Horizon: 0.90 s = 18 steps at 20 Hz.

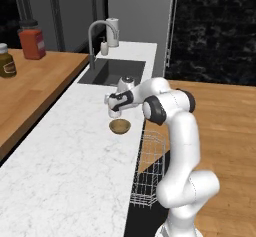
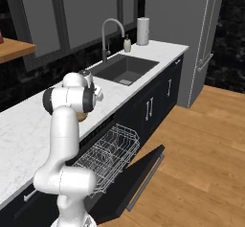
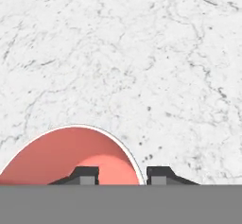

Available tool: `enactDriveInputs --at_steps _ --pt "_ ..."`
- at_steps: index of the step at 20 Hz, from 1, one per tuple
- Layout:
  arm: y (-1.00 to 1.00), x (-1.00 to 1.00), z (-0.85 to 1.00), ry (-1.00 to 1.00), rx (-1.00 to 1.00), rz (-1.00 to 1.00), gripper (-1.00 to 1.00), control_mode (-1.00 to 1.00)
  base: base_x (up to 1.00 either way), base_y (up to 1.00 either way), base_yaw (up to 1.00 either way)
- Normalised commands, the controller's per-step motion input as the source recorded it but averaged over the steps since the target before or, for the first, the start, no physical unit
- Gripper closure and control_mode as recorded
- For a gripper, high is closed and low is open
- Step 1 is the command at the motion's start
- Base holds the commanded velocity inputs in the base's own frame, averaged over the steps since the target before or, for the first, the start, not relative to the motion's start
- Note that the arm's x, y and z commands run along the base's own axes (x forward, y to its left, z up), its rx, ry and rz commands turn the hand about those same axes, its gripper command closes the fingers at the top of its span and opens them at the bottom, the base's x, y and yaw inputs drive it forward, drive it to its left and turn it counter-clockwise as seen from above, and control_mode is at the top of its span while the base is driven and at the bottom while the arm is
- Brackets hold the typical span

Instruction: Pick up the cup and bowl from the counter, place them in the dishwasher, and close the dishwasher door.

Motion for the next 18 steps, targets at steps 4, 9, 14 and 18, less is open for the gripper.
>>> enactDriveInputs --at_steps 4,9,14,18 --pt "-0.3 -0.18 -0.06 0.0 0.02 -0.02 1.0 -1.0 0.0 0.0 0.0" --pt "-0.62 -0.26 0.0 0.0 0.03 -0.06 1.0 -1.0 0.0 0.0 0.0" --pt "-1.0 -0.52 0.02 0.0 0.07 -0.12 1.0 -1.0 0.0 0.0 0.0" --pt "-1.0 -0.63 0.01 0.0 0.08 -0.13 1.0 -1.0 0.0 0.0 0.0"
